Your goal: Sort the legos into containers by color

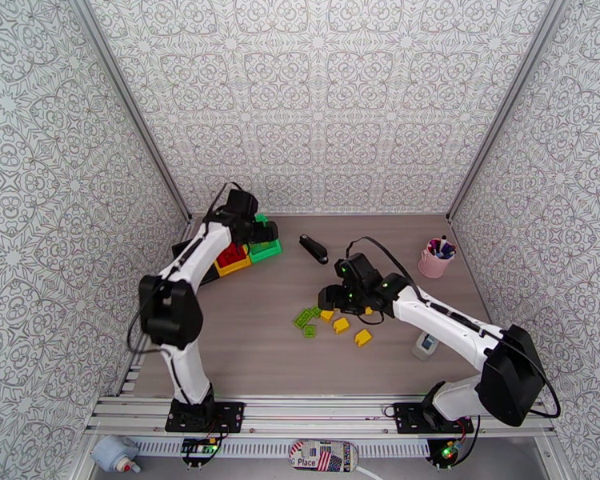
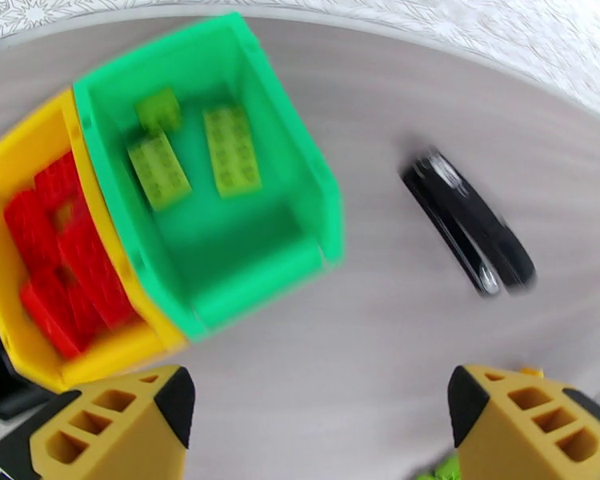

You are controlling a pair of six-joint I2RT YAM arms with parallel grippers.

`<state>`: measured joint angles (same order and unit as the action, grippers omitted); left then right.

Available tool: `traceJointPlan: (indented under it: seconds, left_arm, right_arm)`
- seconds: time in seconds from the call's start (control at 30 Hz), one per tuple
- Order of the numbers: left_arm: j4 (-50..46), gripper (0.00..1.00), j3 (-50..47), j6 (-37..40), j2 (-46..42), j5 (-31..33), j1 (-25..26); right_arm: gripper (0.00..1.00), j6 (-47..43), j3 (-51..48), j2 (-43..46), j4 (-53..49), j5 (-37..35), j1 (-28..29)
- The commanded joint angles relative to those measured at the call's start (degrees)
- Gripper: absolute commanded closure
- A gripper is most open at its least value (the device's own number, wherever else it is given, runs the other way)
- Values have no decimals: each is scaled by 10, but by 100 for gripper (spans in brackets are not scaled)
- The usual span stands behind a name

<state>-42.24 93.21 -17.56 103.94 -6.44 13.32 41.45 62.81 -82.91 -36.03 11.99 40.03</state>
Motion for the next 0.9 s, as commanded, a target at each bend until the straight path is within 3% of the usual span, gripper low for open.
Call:
traceJointPlan:
  seconds: [0.0, 0.27, 0.43, 0.87]
  left_arm:
    - [44, 14, -89, 18, -53, -4, 39]
    - [81, 21, -276, 41, -139, 16, 187]
    - [90, 21, -322, 36, -134, 45, 269]
    - [91, 23, -292, 52, -39, 65, 288]
  right_arm:
    - [32, -15, 12, -3, -26, -27, 2]
    - [30, -16, -30, 11, -19, -28, 2]
    - [29, -9, -74, 41, -15, -28, 2]
    - [27, 16, -123, 97, -9, -31, 2]
